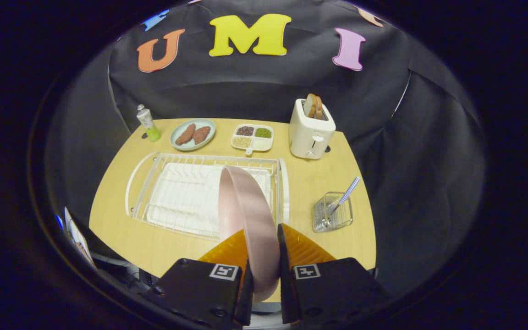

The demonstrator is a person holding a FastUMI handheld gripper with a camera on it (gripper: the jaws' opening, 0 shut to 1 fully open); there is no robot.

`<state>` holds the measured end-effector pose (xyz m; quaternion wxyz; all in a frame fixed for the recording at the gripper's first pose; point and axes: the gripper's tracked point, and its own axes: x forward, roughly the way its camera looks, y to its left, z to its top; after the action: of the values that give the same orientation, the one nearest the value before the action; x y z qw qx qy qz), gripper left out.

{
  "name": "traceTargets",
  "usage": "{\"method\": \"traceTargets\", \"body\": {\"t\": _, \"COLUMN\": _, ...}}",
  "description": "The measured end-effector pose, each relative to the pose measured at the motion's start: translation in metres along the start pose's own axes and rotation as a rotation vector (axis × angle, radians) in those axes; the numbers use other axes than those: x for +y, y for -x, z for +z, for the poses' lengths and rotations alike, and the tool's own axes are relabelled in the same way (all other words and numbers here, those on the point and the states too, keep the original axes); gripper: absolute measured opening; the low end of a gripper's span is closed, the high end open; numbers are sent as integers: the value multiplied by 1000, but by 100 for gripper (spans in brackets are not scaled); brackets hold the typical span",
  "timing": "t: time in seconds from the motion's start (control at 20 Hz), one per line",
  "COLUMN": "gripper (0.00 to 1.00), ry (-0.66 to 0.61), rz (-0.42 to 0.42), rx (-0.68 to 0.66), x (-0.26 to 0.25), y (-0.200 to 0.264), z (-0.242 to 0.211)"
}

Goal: Take the plate from the dish rack, then take the spoon from the basket and place it into the plate.

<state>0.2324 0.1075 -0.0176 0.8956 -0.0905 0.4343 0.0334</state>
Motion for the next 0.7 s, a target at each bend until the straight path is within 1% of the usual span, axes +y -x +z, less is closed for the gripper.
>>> {"method": "traceTargets", "body": {"t": 0.15, "gripper": 30, "ry": -40, "rz": 71, "rx": -2, "x": 13, "y": -1, "z": -57}}
{"method": "traceTargets", "body": {"t": 0.3, "gripper": 30, "ry": -96, "rz": 109, "rx": 6, "x": 24, "y": -19, "z": -109}}
{"method": "traceTargets", "body": {"t": 0.4, "gripper": 30, "ry": -133, "rz": 161, "rx": 6, "x": 35, "y": -31, "z": -131}}
{"method": "traceTargets", "body": {"t": 0.5, "gripper": 30, "ry": -181, "rz": 196, "rx": -4, "x": 37, "y": -43, "z": -144}}
{"method": "traceTargets", "body": {"t": 0.6, "gripper": 30, "ry": -197, "rz": 189, "rx": -51, "x": 29, "y": -52, "z": -146}}
{"method": "traceTargets", "body": {"t": 0.7, "gripper": 30, "ry": -188, "rz": 143, "rx": -108, "x": 13, "y": -62, "z": -146}}
